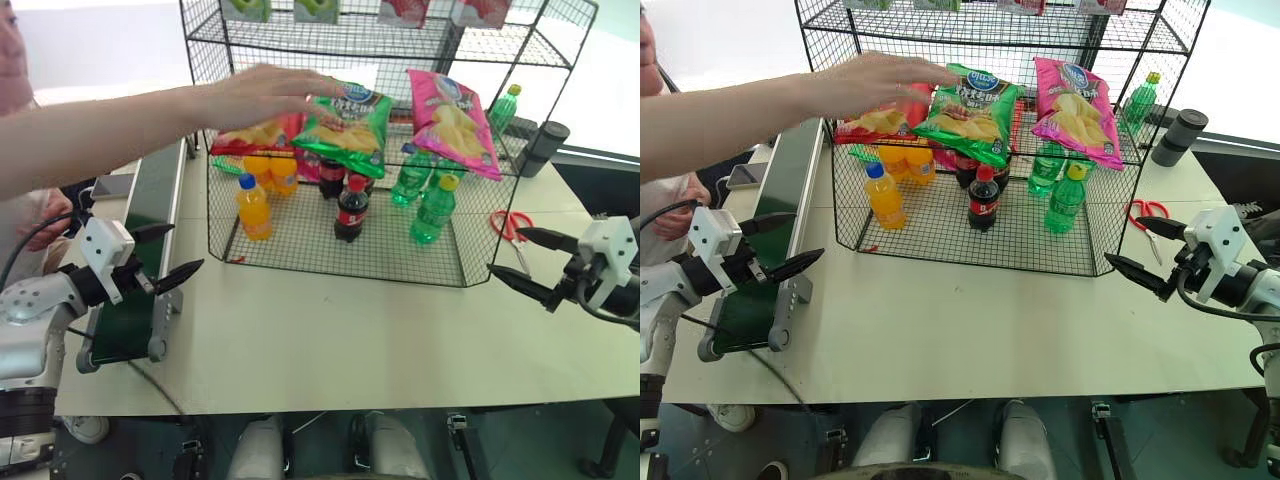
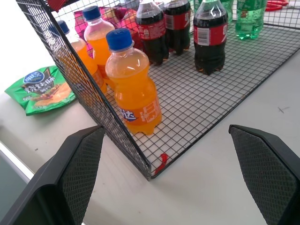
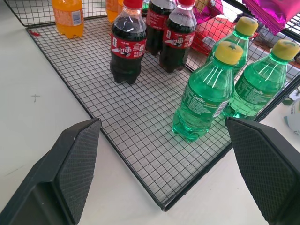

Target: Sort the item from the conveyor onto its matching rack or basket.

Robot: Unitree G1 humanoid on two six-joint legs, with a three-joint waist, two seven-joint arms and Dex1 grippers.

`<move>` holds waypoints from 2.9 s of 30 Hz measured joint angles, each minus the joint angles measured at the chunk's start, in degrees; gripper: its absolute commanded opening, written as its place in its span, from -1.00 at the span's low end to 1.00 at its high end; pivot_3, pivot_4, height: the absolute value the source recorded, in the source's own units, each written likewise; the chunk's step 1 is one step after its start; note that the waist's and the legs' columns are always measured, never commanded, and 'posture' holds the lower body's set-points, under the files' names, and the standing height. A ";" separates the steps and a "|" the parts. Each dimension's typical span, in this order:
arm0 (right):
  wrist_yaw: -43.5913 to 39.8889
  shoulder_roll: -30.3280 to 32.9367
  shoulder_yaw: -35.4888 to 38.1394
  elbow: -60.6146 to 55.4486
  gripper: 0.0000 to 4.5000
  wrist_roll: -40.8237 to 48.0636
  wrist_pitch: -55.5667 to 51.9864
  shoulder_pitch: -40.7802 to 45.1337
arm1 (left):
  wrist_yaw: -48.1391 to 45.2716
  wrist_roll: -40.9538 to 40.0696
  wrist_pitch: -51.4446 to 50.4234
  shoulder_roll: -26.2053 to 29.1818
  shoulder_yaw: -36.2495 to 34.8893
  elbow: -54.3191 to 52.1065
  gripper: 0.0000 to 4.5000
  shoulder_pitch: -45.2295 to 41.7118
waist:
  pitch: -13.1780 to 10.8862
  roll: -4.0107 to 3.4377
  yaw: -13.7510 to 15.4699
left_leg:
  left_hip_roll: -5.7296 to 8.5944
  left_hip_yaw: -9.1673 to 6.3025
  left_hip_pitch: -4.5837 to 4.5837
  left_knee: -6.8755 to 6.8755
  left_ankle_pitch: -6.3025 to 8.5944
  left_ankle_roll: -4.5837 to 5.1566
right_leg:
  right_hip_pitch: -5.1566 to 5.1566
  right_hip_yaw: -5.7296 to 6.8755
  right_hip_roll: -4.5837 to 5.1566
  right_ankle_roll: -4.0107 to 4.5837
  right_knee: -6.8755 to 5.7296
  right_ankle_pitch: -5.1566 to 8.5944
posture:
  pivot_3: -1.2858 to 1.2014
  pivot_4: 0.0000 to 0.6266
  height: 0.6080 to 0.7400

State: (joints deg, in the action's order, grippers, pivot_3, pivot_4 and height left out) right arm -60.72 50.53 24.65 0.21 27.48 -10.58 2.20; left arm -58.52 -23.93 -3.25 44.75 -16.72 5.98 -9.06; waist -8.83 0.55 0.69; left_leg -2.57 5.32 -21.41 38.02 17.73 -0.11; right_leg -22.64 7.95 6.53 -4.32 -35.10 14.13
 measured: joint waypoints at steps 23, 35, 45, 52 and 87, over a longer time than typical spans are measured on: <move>-0.56 0.02 -1.31 2.90 0.96 -1.89 1.85 1.69 | 1.74 0.78 0.12 -2.57 0.34 -0.05 1.00 -0.57 | 0.00 0.00 -0.08 | -0.01 0.01 0.02 0.01 -0.02 -0.04 | 0.01 0.00 -0.02 0.00 -0.03 0.00 | 0.03 -0.52 1.00; -0.94 0.06 -1.80 3.56 0.96 -2.55 2.17 3.01 | 2.08 0.78 -0.30 -3.15 0.75 -0.92 1.00 -0.13 | 0.00 0.00 -0.03 | 0.00 0.02 0.02 0.02 -0.02 -0.04 | 0.02 0.00 -0.01 0.00 -0.03 0.00 | 0.03 -0.52 1.00; -1.03 0.07 -2.62 3.52 0.96 -2.49 0.87 4.18 | 2.89 0.75 -1.18 -3.44 0.77 -2.71 1.00 0.56 | 0.00 0.00 -0.05 | -0.01 0.02 0.02 0.02 -0.03 -0.04 | 0.02 0.00 -0.01 0.00 -0.03 0.00 | 0.03 -0.52 1.00; -2.27 0.11 -3.79 1.02 0.96 -1.46 -1.87 4.37 | 3.83 0.77 -1.42 -3.44 0.65 -3.86 1.00 2.82 | 0.00 0.00 -0.03 | -0.01 0.01 0.03 0.02 -0.03 -0.04 | 0.02 0.00 -0.01 0.00 -0.04 -0.01 | 0.03 -0.52 1.00; -4.17 -12.33 -17.36 -5.54 0.96 5.39 -6.89 18.63 | 9.02 -0.54 -1.37 -3.56 -7.21 -12.46 1.00 15.70 | 0.00 -0.01 -0.31 | -0.06 0.00 0.01 0.02 -0.02 -0.04 | -0.02 0.00 -0.02 0.01 -0.06 -0.01 | 0.03 -0.52 1.00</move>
State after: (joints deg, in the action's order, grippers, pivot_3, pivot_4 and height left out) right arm -64.90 38.20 7.29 -5.34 32.87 -17.46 20.83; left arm -49.49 -24.47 -4.62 41.19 -23.92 -6.48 6.65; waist -8.83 0.55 0.38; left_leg -2.63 5.31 -21.40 38.04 17.70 -0.15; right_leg -22.66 7.95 6.51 -4.31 -35.16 14.13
